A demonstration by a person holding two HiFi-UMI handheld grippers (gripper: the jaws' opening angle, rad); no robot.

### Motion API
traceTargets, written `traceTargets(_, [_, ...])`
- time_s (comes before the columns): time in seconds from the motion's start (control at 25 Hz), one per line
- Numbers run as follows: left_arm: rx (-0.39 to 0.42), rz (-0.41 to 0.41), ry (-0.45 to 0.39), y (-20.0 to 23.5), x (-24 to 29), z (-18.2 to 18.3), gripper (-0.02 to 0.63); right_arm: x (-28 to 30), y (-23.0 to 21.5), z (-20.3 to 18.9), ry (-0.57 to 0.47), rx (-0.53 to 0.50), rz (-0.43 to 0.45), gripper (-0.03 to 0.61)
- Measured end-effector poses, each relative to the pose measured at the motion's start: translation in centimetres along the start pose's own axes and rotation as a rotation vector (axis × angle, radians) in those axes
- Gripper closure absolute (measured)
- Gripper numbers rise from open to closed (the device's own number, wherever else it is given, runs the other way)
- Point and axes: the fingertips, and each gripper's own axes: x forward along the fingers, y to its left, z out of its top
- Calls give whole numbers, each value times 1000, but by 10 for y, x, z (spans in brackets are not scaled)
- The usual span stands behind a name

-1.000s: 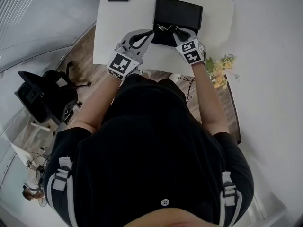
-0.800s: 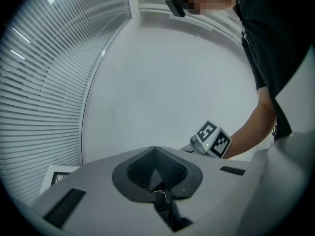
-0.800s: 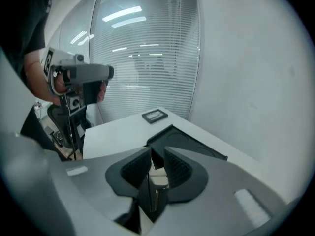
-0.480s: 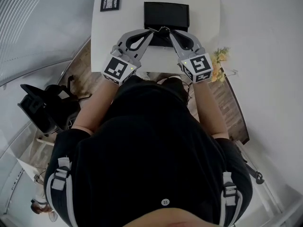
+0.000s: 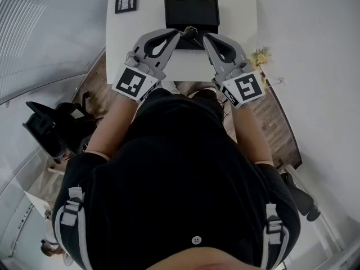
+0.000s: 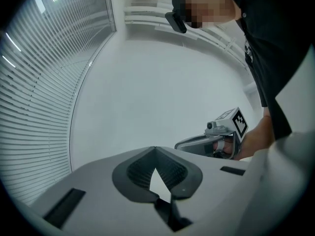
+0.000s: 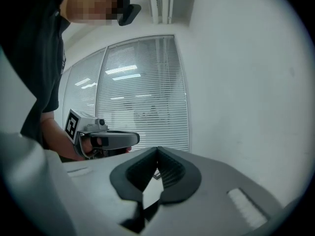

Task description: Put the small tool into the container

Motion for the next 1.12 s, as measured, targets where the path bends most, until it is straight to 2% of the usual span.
traceTargets(0.32, [26, 2, 3, -5, -5, 7, 607, -9, 4, 19, -46, -10, -12, 566])
traceTargets(0.64, [41, 0, -21, -6, -6, 14, 607, -11, 5, 26, -42, -51, 2, 568])
traceTargets(1.12, [22, -17, -37, 1, -7, 20, 607, 3, 8, 28, -56, -46, -10, 568])
